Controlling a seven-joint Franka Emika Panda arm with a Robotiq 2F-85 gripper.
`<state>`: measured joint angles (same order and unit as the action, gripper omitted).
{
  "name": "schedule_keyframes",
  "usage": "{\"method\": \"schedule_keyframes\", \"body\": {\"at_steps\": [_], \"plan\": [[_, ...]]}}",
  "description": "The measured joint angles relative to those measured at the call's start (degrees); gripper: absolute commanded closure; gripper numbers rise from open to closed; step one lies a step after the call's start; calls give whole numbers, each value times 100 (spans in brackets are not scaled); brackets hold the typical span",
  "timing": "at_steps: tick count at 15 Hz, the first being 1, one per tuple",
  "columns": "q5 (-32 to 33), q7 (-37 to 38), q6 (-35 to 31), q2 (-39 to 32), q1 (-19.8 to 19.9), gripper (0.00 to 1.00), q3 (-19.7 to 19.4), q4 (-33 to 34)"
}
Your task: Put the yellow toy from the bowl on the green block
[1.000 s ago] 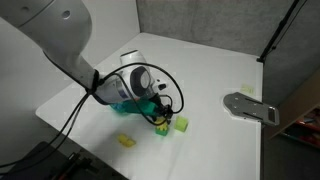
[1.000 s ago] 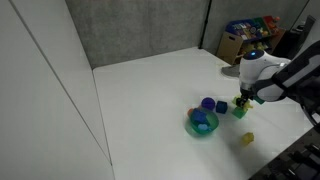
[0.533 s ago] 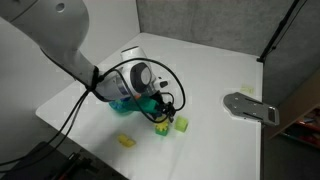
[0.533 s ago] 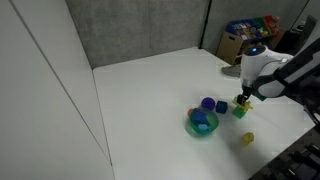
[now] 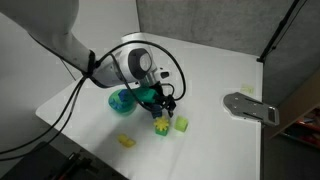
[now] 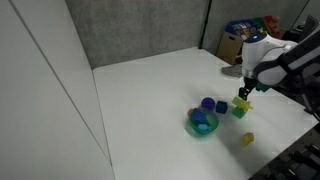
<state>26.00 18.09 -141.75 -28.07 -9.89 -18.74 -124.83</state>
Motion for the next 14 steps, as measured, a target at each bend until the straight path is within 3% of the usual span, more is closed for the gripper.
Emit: {"method": "schedule_keyframes", "body": {"at_steps": [9,14], "plan": [[-1435,-989,726,618,763,0,1067,512],[-2051,-1197,1476,999,871,0,1359,854]]}}
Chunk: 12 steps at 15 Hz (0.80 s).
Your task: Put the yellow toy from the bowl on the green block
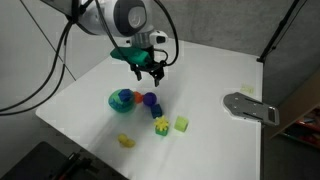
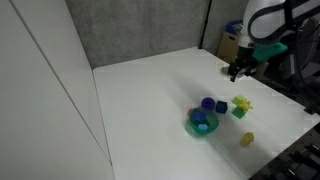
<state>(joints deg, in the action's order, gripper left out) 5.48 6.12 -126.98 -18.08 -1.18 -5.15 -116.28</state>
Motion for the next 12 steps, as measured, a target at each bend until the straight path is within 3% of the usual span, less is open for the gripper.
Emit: {"method": "schedule_keyframes", "body": {"at_steps": [12], "plan": [[-161,-88,1813,1706,135,0,73,76]]}}
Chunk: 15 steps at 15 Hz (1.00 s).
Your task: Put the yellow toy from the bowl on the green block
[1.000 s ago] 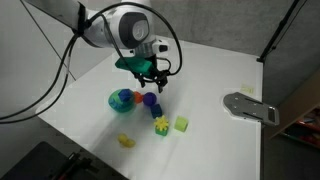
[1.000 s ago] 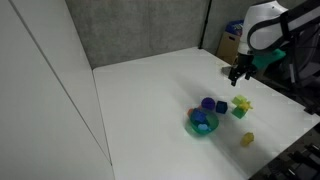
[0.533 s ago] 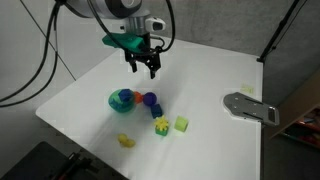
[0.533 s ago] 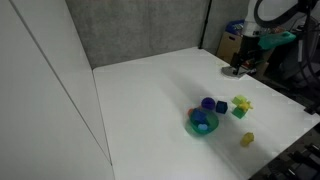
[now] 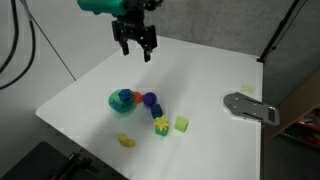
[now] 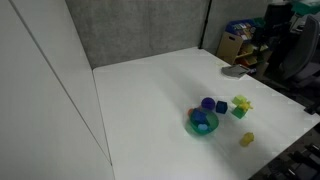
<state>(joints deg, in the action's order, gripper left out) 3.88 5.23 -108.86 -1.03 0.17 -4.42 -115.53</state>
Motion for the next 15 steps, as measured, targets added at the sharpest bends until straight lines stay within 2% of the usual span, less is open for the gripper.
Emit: {"method": "schedule_keyframes", "body": {"at_steps": [5,9,15], "plan": [[-24,-355,479,753,79,0,-1,-14],[-371,-813,692,1317,90,0,-36,-40],[-534,-837,949,1814,124,0,-62,-41]]}}
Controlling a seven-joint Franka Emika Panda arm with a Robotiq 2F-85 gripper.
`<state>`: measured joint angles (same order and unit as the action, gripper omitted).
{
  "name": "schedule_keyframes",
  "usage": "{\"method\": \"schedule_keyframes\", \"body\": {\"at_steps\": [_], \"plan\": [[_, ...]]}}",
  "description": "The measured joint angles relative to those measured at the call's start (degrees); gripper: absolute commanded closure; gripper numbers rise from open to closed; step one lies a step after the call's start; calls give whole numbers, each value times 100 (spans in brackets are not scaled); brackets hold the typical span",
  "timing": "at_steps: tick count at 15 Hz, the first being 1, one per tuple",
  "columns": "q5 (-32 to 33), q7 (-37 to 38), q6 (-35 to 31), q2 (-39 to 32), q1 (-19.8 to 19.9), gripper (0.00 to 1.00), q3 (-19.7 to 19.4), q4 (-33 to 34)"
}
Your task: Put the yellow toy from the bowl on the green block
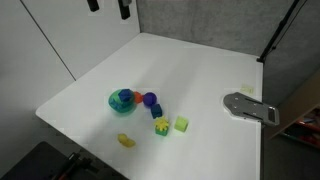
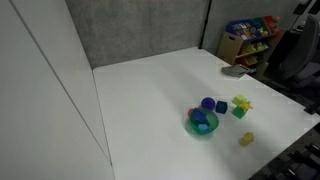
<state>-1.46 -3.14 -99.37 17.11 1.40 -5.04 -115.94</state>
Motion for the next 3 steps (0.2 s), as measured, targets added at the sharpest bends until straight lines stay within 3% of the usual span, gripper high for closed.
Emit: {"method": "schedule_keyframes", "body": {"at_steps": [3], "plan": [[0,0,11,76,5,0,0,0]]}}
